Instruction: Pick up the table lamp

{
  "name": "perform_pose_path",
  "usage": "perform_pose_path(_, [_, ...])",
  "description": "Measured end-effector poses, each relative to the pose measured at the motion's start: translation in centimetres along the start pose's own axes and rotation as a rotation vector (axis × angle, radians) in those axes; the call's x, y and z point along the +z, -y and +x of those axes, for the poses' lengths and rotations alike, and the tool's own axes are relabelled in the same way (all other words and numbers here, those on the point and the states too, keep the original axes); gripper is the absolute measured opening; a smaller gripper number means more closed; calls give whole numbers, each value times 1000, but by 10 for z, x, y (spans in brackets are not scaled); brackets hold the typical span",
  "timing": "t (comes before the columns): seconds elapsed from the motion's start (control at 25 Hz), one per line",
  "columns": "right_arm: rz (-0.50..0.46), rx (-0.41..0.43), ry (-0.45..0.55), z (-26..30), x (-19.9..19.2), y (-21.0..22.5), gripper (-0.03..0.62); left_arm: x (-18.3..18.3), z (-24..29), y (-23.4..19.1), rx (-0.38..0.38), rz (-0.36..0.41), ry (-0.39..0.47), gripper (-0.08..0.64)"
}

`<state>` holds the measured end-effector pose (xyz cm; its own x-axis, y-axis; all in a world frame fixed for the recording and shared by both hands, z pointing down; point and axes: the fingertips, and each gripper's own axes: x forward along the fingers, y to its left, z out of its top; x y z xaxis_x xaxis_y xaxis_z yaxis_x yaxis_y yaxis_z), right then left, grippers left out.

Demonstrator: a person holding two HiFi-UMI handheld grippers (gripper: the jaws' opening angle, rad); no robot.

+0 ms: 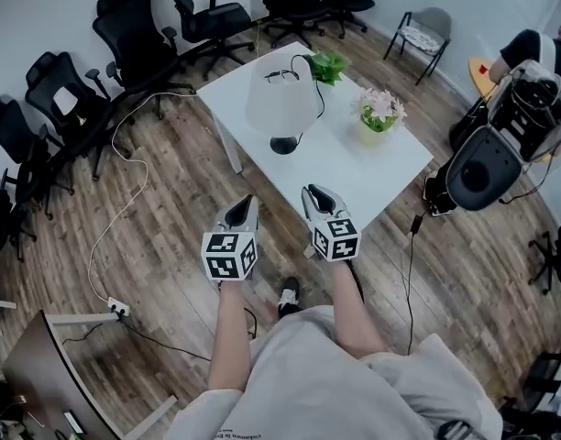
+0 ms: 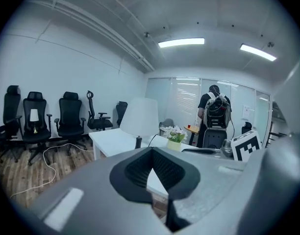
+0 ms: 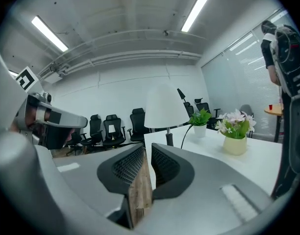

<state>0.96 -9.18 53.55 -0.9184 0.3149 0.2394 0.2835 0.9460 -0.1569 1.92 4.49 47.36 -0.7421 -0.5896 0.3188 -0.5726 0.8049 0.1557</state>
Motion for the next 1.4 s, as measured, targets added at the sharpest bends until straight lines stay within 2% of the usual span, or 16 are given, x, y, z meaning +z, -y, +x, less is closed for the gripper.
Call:
perform_pose_path(0.2, [17,-41,23,45,21,24,67,37,39,-22,-15,59,26,0])
perform_pose_path(0.36, [5,-58,32,66,28,29,69,59,58,-34,-42,61,52,0])
perform_pose_path(0.6, [-27,-75,36,73,27,21,69,67,75,-50,-66,21,56,0])
perform_pose_path(0.84, [-20,-138,34,98,30,27,66,74,109,-72,-137,48,25,0])
perform_pose_path(1.0, [-7,-220,9,115,27,28,66,90,131,-82,-259,125,-11,0])
perform_pose_path(1.2, [37,-266,-1,142,17,3,60,109,137,-92,-482,278,-51,0])
perform_pose_path(1.4, [124,-448,16,159,4,-2,67,114,141,-103,-668,378,-96,0])
